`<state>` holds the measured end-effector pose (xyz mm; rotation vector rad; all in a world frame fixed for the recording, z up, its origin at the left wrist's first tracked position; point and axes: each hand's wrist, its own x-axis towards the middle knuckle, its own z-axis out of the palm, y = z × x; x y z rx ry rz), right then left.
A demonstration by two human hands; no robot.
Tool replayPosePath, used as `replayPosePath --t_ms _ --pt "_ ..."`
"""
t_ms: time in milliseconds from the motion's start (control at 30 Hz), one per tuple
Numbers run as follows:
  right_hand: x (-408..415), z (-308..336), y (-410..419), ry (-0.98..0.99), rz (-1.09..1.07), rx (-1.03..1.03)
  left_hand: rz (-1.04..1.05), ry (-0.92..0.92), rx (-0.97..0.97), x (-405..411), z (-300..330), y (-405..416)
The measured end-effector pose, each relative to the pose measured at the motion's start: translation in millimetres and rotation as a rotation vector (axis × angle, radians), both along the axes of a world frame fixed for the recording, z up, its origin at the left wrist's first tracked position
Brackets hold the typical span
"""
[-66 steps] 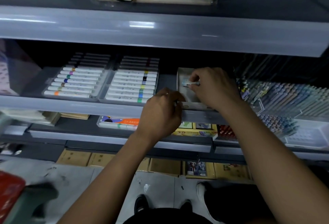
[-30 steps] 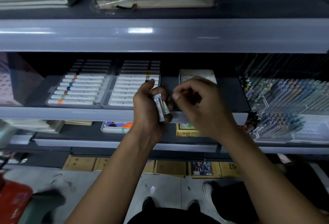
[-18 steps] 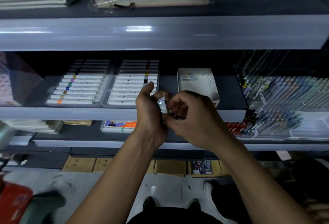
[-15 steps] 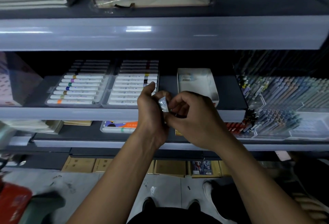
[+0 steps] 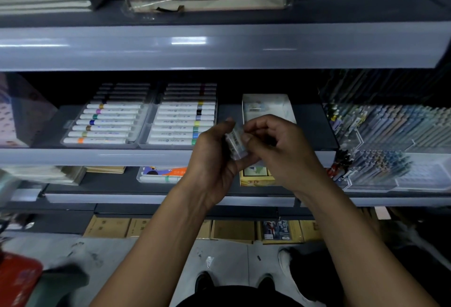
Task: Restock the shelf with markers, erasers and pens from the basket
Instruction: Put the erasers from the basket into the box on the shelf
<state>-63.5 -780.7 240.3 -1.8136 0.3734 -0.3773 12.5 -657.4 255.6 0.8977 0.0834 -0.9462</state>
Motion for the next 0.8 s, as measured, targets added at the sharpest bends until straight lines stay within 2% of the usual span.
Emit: replayPosePath --t_ms 167,333,433,567,667,800 --pt "0.3 0.8 -1.8 -0.049 -0.014 0.019 0.024 -0.171 0.082 1.9 -3.0 -4.0" --pt "2.7 3.7 -13.2 -0.046 -0.047 -0.080 0.026 -0.268 0.106 5.5 -4.7 -5.6" --pt "3.8 8.3 -30.8 -0.040 -0.117 -0.210 0.045 -0.413 0.269 7.9 -12.2 -7.6" --pt "12.1 8.3 -61.8 0.032 -0.214 -0.464 0.035 -0.553 0.342 10.8 -21.9 -11.6" --pt "24.5 4.8 -78.7 0.105 -0.211 -0.665 0.039 -0.818 0.381 13.1 -29.3 -13.2" --pt "40.7 -0.7 -90.6 0.220 -0.146 -0.931 0.019 -1.289 0.587 17.9 -42.7 -12.0"
